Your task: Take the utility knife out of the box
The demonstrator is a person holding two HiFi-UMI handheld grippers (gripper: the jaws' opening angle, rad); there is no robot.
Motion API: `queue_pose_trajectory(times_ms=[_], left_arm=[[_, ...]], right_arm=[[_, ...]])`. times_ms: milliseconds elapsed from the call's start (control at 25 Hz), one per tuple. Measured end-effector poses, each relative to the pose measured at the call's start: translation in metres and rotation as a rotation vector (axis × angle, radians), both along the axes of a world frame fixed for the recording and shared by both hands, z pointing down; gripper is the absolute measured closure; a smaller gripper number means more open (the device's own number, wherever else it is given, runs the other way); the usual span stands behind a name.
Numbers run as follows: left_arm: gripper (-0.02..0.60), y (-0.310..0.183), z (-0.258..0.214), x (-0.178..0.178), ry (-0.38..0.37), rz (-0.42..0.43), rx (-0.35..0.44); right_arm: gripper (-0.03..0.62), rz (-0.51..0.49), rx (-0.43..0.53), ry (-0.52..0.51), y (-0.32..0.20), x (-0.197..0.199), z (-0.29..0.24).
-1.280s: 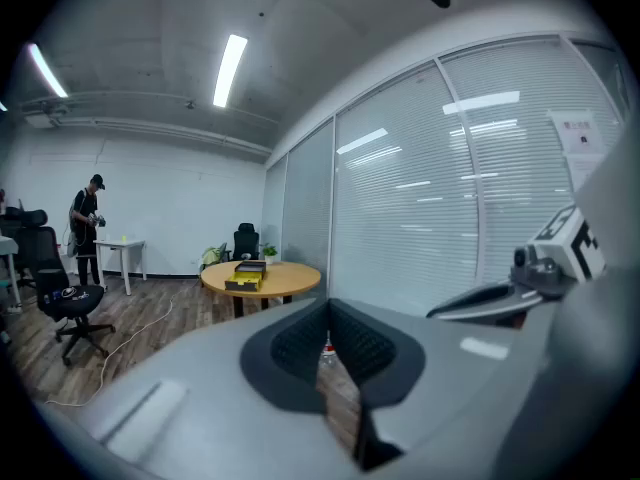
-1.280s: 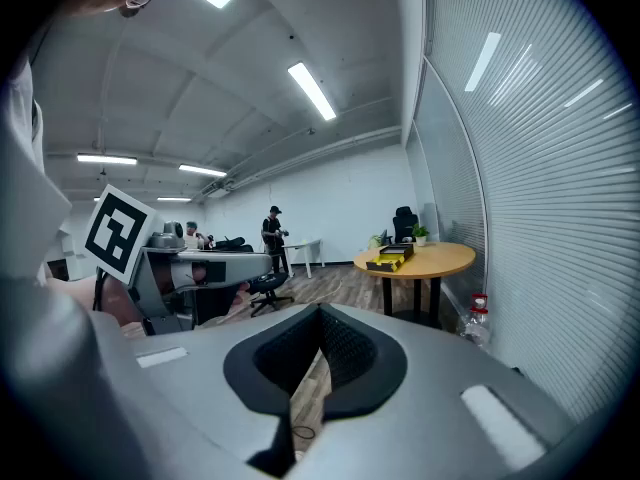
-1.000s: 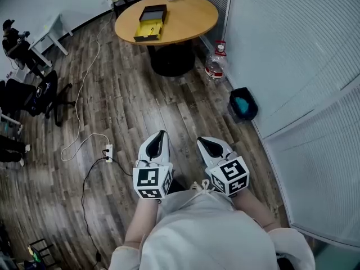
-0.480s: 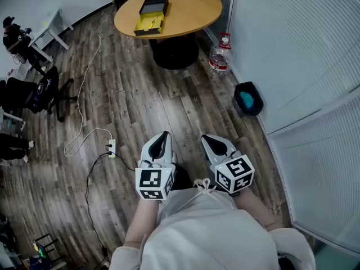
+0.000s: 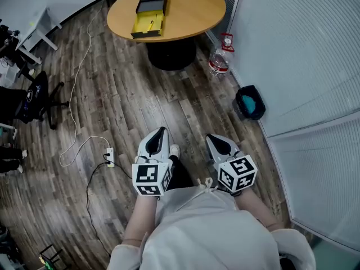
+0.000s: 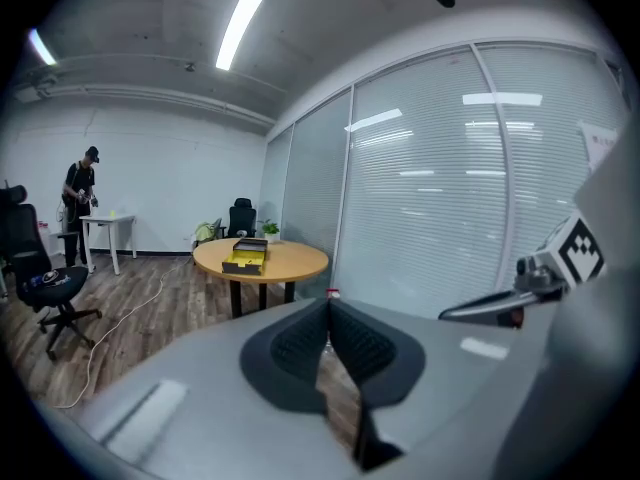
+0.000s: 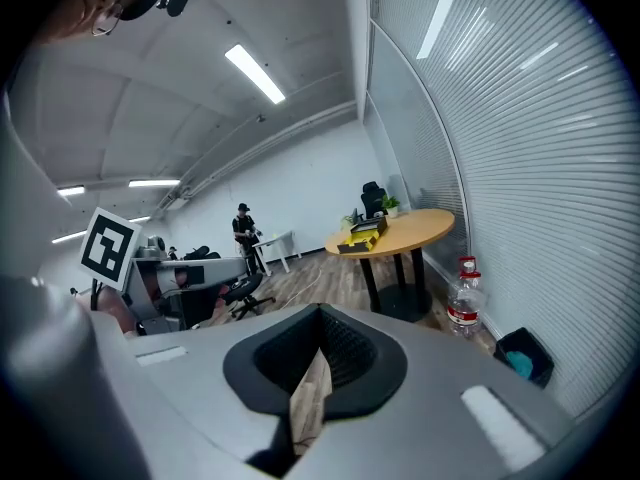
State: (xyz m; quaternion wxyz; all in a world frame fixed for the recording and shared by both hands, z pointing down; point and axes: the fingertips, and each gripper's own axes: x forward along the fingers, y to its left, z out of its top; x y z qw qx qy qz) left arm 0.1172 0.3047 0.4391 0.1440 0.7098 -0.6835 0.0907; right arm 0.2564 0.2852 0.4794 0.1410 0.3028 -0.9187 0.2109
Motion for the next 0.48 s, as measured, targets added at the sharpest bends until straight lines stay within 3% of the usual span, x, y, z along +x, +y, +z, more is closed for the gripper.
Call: queue_pose_trajectory(times_ms=[280, 480], left_arm=[[0.575, -0.080, -0.004, -0.133, 0.071, -0.041, 0.022], [0.575, -0.126, -0.013, -0.214, 0.079, -0.051, 0.033]], right_arm=[[0.595, 0.006, -0.007, 0.068, -0.082, -0.110, -0.001], [0.595, -0.025, 0.013, 0.082, -0.131, -0.191, -0.012]])
